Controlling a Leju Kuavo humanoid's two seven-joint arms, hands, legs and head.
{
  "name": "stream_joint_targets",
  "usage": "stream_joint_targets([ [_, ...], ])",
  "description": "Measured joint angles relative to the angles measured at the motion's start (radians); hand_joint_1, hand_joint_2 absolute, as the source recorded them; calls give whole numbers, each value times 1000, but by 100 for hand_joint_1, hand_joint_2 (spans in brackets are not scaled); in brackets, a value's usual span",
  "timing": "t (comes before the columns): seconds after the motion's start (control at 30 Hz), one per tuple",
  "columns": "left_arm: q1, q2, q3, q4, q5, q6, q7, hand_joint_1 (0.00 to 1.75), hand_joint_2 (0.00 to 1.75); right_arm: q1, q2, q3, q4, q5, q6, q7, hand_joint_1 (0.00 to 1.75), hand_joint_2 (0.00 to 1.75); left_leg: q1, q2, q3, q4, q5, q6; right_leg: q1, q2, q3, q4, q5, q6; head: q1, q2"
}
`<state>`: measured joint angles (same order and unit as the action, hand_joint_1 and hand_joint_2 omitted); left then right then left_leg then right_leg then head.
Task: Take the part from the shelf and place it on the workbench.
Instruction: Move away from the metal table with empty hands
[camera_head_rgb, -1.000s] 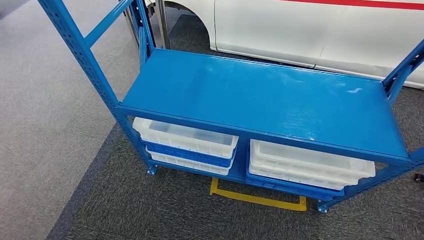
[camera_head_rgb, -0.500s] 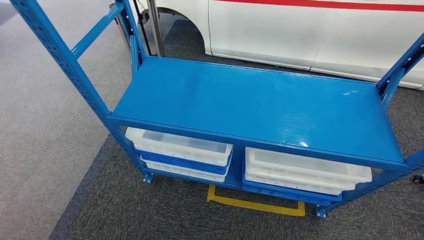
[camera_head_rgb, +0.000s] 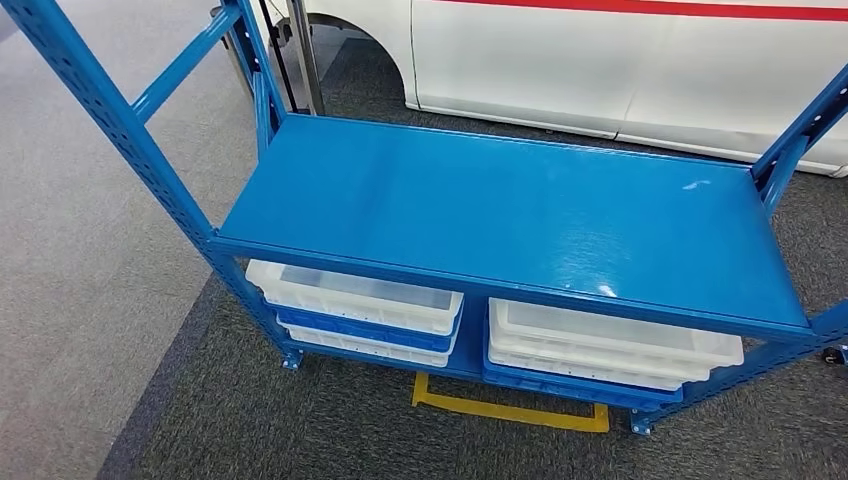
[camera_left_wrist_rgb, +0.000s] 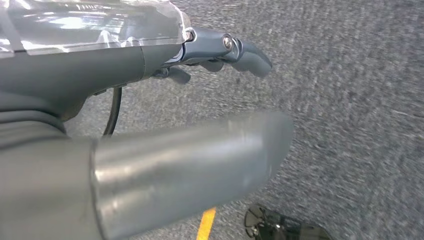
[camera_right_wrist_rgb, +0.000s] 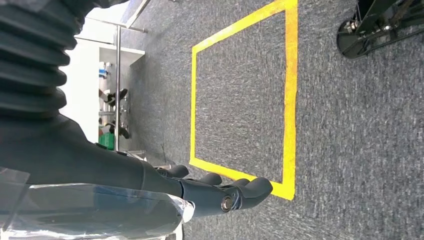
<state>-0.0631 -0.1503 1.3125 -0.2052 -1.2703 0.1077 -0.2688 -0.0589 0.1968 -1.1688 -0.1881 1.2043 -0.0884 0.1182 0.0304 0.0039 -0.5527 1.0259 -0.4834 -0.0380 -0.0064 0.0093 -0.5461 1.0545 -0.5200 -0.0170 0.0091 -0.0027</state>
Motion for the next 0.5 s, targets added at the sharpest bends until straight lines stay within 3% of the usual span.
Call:
stream_joint_targets([
  [0.1,0,0,0,0,0,2,5,0,175,0,0,0,0,0,0,0,0,131,-2,-1,0,0,-2,4,-1,-1,3,-6,1,4,0,0],
  [0.13,0,0,0,0,0,2,8,0,175,0,0,0,0,1,0,0,0,175,-2,-1,1,0,-3,5,-2,-1,4,-7,1,6,0,0],
  [0.27,3,3,-23,-1,26,-5,24,0,175,4,-1,17,-1,-11,-2,4,0,175,-2,-1,1,0,-4,7,-3,-1,5,-10,2,8,0,0],
  [0.5,20,14,-140,-12,156,-17,52,0,175,20,-13,116,-15,-129,1,2,0,175,-3,-1,1,0,-4,8,-6,-1,5,-10,2,10,0,0],
])
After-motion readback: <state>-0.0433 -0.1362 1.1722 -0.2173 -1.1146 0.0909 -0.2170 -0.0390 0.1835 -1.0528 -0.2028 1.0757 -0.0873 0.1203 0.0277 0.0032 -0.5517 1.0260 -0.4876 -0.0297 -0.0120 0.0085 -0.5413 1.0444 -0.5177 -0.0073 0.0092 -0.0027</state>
